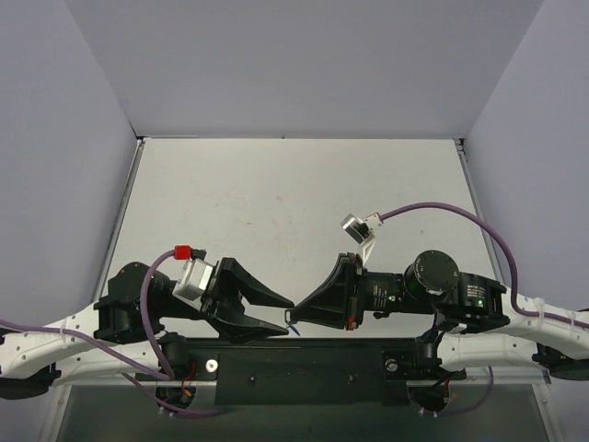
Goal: Remove the keys from the keyring
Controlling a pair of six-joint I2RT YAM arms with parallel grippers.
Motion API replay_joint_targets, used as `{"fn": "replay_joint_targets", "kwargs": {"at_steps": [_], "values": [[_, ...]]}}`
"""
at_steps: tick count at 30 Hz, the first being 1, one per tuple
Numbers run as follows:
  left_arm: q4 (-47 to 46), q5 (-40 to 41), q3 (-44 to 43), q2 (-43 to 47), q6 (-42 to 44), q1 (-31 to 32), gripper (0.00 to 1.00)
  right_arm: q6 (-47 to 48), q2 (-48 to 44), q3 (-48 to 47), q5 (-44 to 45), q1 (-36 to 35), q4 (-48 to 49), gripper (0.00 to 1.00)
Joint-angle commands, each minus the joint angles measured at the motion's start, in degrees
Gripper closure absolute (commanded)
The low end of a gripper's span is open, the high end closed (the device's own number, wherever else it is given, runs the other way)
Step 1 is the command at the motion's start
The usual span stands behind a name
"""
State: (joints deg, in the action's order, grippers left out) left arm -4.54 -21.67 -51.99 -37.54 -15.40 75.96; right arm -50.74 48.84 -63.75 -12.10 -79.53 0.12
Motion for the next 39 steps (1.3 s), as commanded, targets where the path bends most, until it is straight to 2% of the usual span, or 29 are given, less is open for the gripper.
{"fn": "replay_joint_targets", "kwargs": {"at_steps": [1, 14, 33, 39], "values": [[-0.8, -1.6, -1.0, -0.8, 0.8, 1.0, 0.48, 0.7, -0.9, -2.3, 0.0, 0.3, 4.7, 1.00], [-1.4, -4.6, -0.3, -2.0, -2.1, 3.0, 0.56, 2.0, -1.9, -3.1, 1.5, 0.8, 3.0, 1.00], [-2.4, -1.7, -0.1, -2.7, -2.0, 5.3, 0.61, 2.4, -2.9, -2.7, 3.2, 1.5, 0.9, 1.00], [-0.6, 1.8, -0.3, -1.5, -1.0, 5.2, 0.64, 2.3, -3.3, -2.7, 2.9, 1.4, 0.8, 1.00]]}}
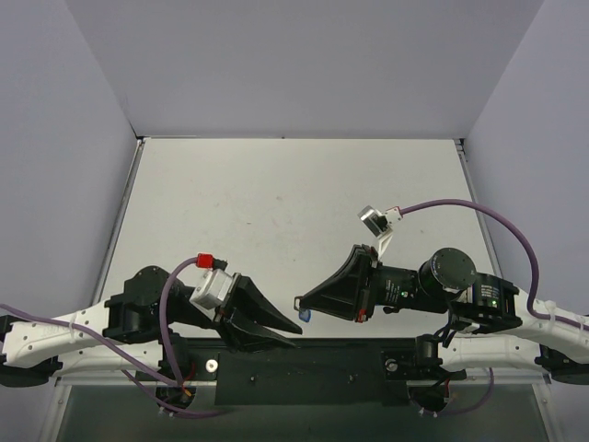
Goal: Remove the keys from the keyring
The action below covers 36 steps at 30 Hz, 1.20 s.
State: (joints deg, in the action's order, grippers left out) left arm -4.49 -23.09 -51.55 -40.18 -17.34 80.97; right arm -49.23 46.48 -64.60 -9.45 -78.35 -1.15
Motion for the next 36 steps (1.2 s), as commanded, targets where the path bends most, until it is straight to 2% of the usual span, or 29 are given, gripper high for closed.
{"fn": "replay_joint_targets", "kwargs": {"at_steps": [1, 4, 7, 9, 15, 24, 36], "values": [[-0.6, 3.9, -0.7, 1.3, 0.9, 0.2, 0.64, 0.8, -1.0, -1.9, 0.3, 0.2, 2.1, 1.00], [-0.1, 6.1, -0.2, 2.8, 0.9, 0.3, 0.62, 0.7, -1.0, -1.7, 0.2, 0.3, 2.0, 1.00], [1.1, 10.1, -0.3, 4.0, 1.3, 0.3, 0.51, 0.7, -1.1, -1.6, 0.1, 0.2, 2.2, 1.00], [2.6, 11.8, -0.6, 4.2, 1.8, 0.3, 0.49, 0.7, -1.0, -1.8, 0.0, 0.2, 2.2, 1.00], [3.7, 12.9, -1.1, 4.3, 2.7, 0.3, 0.47, 0.7, -0.5, -2.1, -0.4, 0.2, 2.3, 1.00], [3.3, 12.5, -2.2, 1.6, 4.4, 0.3, 0.40, 0.8, -0.2, -2.6, -0.8, 0.3, 2.4, 1.00], [2.2, 13.1, -3.0, 0.4, 6.2, 0.2, 0.39, 0.8, -0.1, -2.2, -0.8, 0.3, 2.4, 1.00]]}}
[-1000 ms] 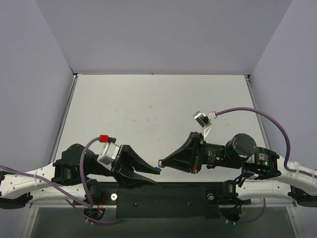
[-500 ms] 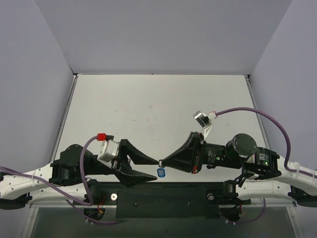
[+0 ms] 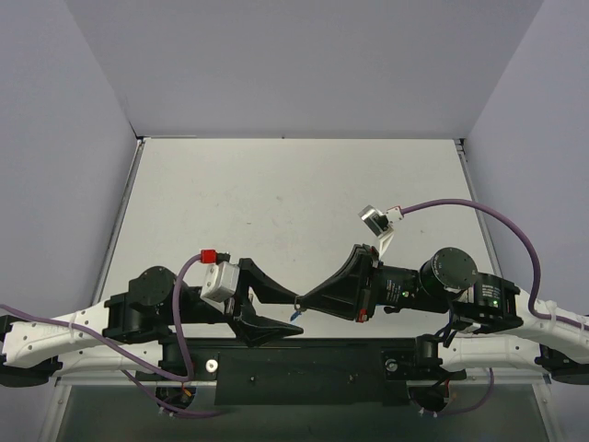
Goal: Remove the keys from the keyring
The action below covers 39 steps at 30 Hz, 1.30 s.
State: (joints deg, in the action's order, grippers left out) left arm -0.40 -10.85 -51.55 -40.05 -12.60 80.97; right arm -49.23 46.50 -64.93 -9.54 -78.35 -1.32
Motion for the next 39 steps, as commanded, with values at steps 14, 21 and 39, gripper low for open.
{"fn": "replay_joint_targets", "kwargs": {"at_steps": [14, 21, 39], "values": [[-1.5, 7.6, -3.7, -0.9, 5.6, 4.0, 0.40, -0.4, -0.3, -1.4, 0.7, 0.2, 3.5, 1.00], [-2.3, 14.4, -4.0, -1.1, 9.9, 8.7, 0.37, -0.8, -0.2, -1.5, 1.2, 0.2, 3.3, 1.00], [-2.9, 26.8, -5.1, -2.3, 17.6, 16.1, 0.38, -1.1, -0.4, -0.9, 1.4, 0.2, 3.6, 1.00]]}}
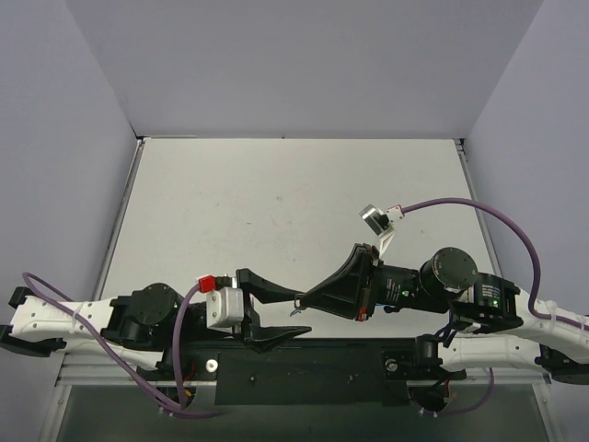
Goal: Remove the keys from the keyring
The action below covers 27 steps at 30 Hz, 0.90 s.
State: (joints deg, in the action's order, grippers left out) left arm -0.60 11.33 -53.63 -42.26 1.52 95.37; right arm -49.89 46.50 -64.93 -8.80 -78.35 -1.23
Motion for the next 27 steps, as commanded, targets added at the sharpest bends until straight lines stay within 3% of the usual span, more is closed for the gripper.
{"fn": "replay_joint_targets", "kwargs": {"at_steps": [1, 19, 27], "values": [[-2.9, 5.4, -3.0, -0.2, 3.9, 2.0, 0.38, -0.5, -0.4, -0.7, 0.6, 0.3, 3.4, 1.00], [-3.6, 7.4, -4.1, -1.1, 6.8, 3.6, 0.41, -0.9, -0.7, 0.3, 1.0, 0.2, 3.4, 1.00], [-3.2, 7.1, -4.7, -1.7, 7.0, 3.6, 0.48, -0.9, -1.1, 0.4, 1.2, 0.2, 3.2, 1.00]]}}
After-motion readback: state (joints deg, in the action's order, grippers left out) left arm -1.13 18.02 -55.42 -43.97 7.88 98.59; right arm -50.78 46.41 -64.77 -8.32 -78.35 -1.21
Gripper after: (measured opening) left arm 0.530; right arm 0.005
